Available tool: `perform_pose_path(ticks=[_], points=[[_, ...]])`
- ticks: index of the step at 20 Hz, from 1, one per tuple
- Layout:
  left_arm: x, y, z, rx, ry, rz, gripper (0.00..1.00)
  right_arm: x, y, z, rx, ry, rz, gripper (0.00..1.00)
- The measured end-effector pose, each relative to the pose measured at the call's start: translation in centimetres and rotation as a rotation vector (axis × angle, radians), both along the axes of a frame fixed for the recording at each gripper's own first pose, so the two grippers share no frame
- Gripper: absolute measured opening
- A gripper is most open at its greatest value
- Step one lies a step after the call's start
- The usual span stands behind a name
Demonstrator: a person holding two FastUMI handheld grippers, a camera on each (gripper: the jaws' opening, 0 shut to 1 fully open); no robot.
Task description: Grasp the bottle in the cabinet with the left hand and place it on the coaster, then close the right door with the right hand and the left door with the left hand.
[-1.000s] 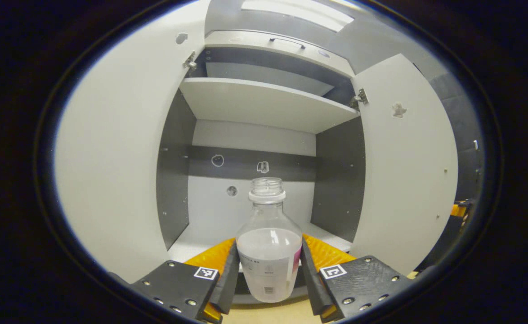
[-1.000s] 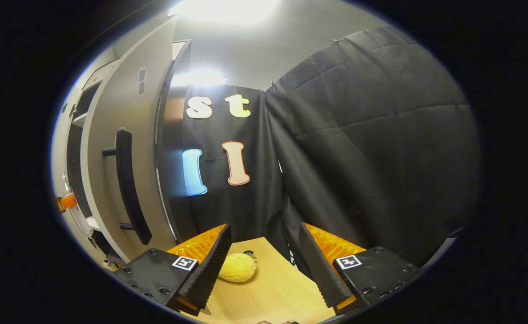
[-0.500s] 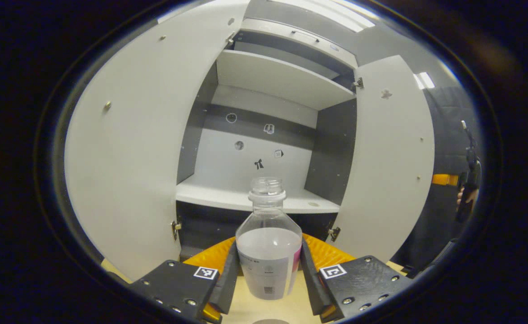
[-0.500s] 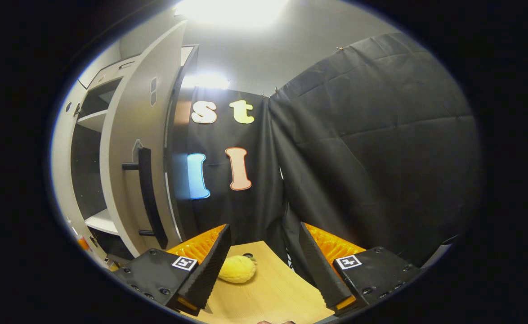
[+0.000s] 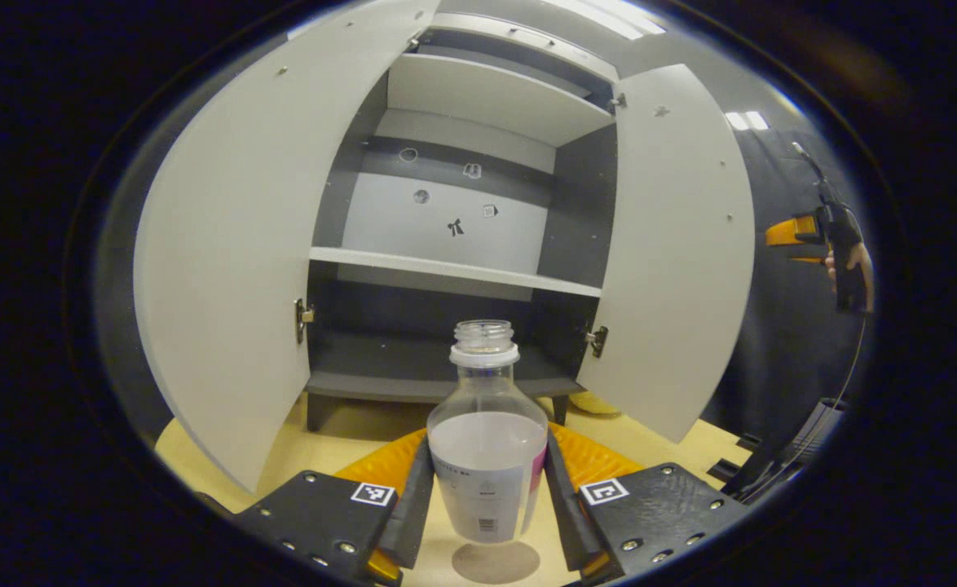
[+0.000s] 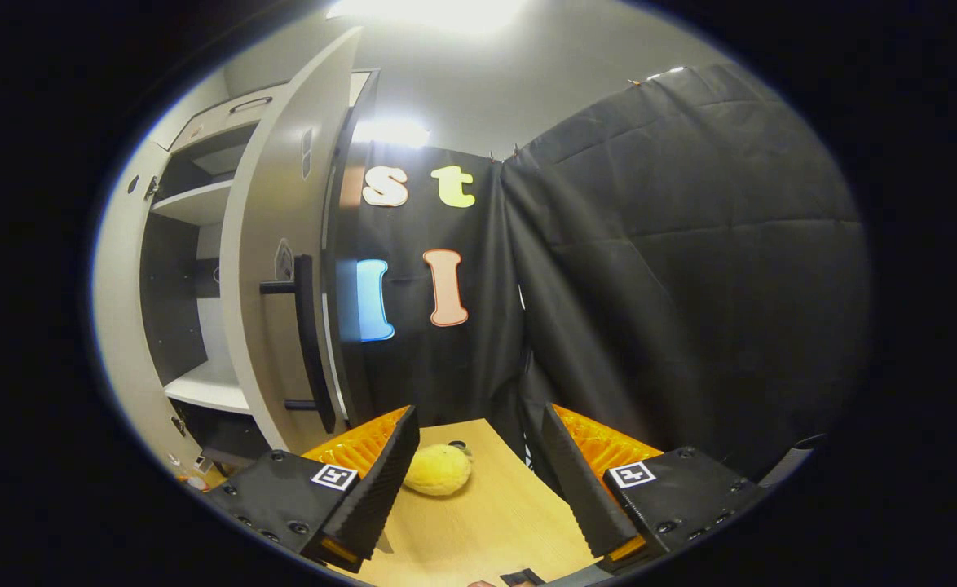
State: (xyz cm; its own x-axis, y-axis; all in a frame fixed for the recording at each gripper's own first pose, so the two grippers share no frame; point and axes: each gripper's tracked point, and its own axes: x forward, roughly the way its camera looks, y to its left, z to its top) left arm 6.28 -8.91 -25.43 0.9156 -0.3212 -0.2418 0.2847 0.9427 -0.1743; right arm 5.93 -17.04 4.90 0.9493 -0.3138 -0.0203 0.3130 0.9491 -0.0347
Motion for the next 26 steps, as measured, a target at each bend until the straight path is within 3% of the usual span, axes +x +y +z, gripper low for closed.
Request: perform_pose_path(ticks=[2,6,7,8,9,10,11,13,14,18,19,20,22,25,26], points=[[-0.5,-0.6,-1.4,0.014,-0.001,-0.015,0.67,-0.2,0.0,-0.1,-0.009,0.016,0.006,0.96],[-1.4,-1.8,-5.1,0.083,0.024,-0.032,0.68,-0.6,-0.3,-0.5,0.031,0.040,-0.030,0.92],[-1.6,-2.1,-5.8,0.097,0.026,-0.035,0.67,-0.6,-0.5,-0.3,0.034,0.031,-0.045,0.96],[-2.1,-2.2,-6.8,0.110,0.031,-0.037,0.68,-1.0,-0.7,-0.4,0.035,0.030,-0.053,0.92],[-2.3,-2.3,-7.4,0.119,0.039,-0.038,0.68,-1.4,-1.1,-0.5,0.032,0.036,-0.059,0.96],[-2.7,-2.5,-8.1,0.127,0.048,-0.041,0.68,-1.8,-1.4,-0.7,0.023,0.040,-0.065,0.92],[-2.9,-2.7,-8.5,0.134,0.051,-0.047,0.68,-2.1,-1.6,-0.7,0.013,0.041,-0.071,0.96],[-3.1,-3.1,-9.2,0.158,0.051,-0.056,0.68,-2.1,-1.6,-0.8,0.014,0.042,-0.074,0.92],[-3.3,-3.2,-9.7,0.175,0.055,-0.063,0.67,-2.1,-1.6,-1.1,0.025,0.046,-0.072,0.96],[-4.3,-3.7,-10.0,0.217,0.042,-0.092,0.70,-2.3,-1.6,-1.8,0.049,0.065,-0.075,0.92],[-4.6,-3.6,-10.0,0.222,0.046,-0.093,0.77,-2.6,-1.7,-1.9,0.053,0.064,-0.076,0.92],[-4.9,-3.5,-9.9,0.221,0.049,-0.091,0.71,-2.7,-1.8,-2.0,0.057,0.058,-0.081,0.92],[-5.4,-3.2,-10.1,0.212,0.062,-0.089,0.71,-3.1,-1.9,-2.3,0.064,0.056,-0.086,0.92],[-6.0,-3.0,-10.0,0.210,0.071,-0.091,0.98,-3.3,-1.7,-2.7,0.070,0.059,-0.087,0.96],[-6.0,-3.0,-9.8,0.212,0.063,-0.090,0.94,-3.5,-1.7,-2.9,0.073,0.060,-0.086,0.96]])
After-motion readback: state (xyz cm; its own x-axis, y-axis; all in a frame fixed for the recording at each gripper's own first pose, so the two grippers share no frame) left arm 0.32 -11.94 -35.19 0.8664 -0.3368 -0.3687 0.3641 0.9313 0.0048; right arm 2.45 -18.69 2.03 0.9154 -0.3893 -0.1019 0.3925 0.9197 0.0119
